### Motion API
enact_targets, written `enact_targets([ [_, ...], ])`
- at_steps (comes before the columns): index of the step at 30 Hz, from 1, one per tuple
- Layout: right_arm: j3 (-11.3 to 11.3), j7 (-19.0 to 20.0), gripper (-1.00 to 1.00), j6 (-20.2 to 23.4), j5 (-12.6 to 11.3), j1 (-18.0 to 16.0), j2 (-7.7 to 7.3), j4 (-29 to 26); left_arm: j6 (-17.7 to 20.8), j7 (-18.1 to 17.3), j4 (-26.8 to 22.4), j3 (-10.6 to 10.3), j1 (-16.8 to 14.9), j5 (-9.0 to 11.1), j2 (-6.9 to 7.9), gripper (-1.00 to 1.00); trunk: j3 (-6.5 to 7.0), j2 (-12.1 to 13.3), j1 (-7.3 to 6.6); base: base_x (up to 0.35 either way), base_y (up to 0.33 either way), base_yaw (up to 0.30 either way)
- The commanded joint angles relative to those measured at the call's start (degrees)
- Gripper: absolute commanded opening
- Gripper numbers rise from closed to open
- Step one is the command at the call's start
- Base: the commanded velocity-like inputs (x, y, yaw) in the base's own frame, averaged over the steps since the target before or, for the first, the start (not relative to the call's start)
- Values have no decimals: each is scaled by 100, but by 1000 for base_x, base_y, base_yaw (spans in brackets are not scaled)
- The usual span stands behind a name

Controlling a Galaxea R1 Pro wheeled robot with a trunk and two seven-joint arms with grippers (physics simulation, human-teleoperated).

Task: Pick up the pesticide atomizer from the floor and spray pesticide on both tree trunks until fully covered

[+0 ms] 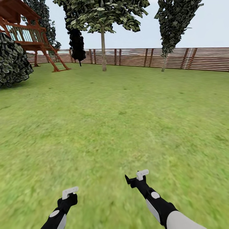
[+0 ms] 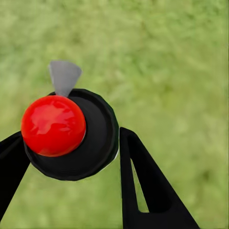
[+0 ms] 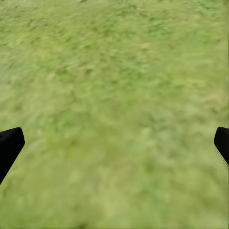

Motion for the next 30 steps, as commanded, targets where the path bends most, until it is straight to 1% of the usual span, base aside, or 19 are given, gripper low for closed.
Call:
enact_targets([
  [1,27,21,100,-22,-61,-6,-2,9,-20,-32,0,48,-5,-60,-7,-100,-5,-2,3,340,0,0],
  [30,24,22,100,-22,-61,-6,-2,9,-19,-32,0,48,-5,-60,-7,-100,-5,-2,3,340,0,0],
])
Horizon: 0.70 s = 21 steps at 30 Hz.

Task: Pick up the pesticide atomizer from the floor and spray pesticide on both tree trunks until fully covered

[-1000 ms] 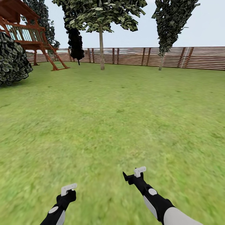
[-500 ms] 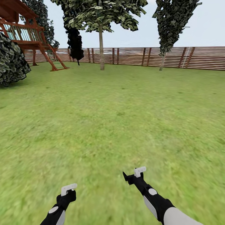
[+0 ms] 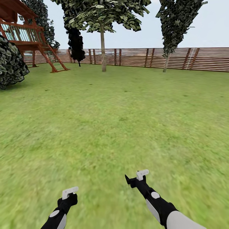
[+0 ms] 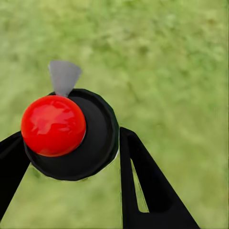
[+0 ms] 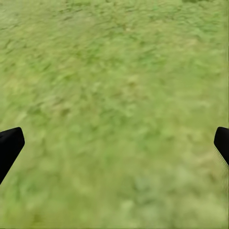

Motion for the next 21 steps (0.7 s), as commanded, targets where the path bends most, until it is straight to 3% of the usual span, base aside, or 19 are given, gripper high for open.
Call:
enact_targets([
  [1,28,21,100,-22,-61,-5,-2,9,-17,-32,0,46,-5,-60,-7,-100,-5,-2,3,340,0,0],
  [21,27,20,100,-22,-61,-5,-2,9,-17,-32,0,48,-5,-60,-7,-100,-5,-2,3,340,0,0],
])
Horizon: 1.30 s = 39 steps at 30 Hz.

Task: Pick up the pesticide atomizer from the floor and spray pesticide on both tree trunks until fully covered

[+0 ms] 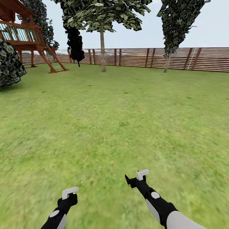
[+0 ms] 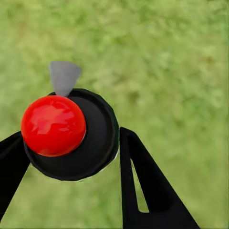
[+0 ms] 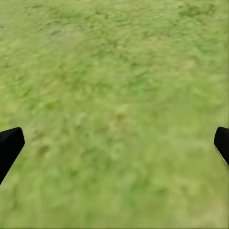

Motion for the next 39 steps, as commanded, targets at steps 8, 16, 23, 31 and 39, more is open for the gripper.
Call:
enact_targets([
  [8,21,27,100,-22,-61,-6,-3,9,-24,-32,0,47,-5,-60,-11,-100,-5,-2,3,340,0,0],
  [16,25,30,100,-22,-61,-6,-2,9,-25,-32,0,48,-5,-60,-16,-100,-5,-2,3,340,0,0],
  [23,28,29,100,-22,-61,-6,-2,9,-21,-32,0,47,-5,-60,-8,-100,-5,-2,3,340,0,0],
  [31,28,24,100,-22,-61,-6,-2,75,-18,-32,0,46,-5,-60,-7,-100,-5,-2,3,340,0,0],
  [39,28,28,100,-22,-61,-6,-2,80,-18,-32,0,48,-5,-60,-7,-100,-5,-2,3,340,0,0],
])
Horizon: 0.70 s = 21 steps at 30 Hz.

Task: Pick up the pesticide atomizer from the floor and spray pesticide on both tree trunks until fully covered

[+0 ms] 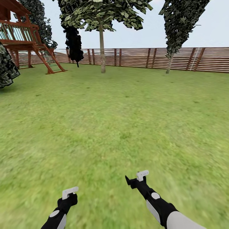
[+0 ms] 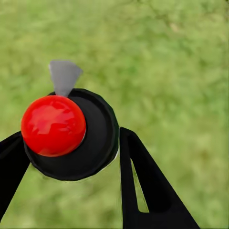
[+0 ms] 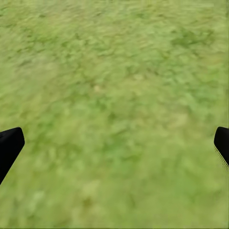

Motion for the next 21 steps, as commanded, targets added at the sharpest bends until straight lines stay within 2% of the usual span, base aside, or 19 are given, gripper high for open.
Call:
enact_targets([
  [1,26,24,100,-22,-61,-6,-2,9,-18,-32,0,45,-5,-60,-7,-100,-5,-2,3,340,0,0],
  [21,26,26,100,-22,-61,-6,-2,9,-18,-32,0,47,-5,-60,-7,-100,-5,-2,3,340,0,0],
])
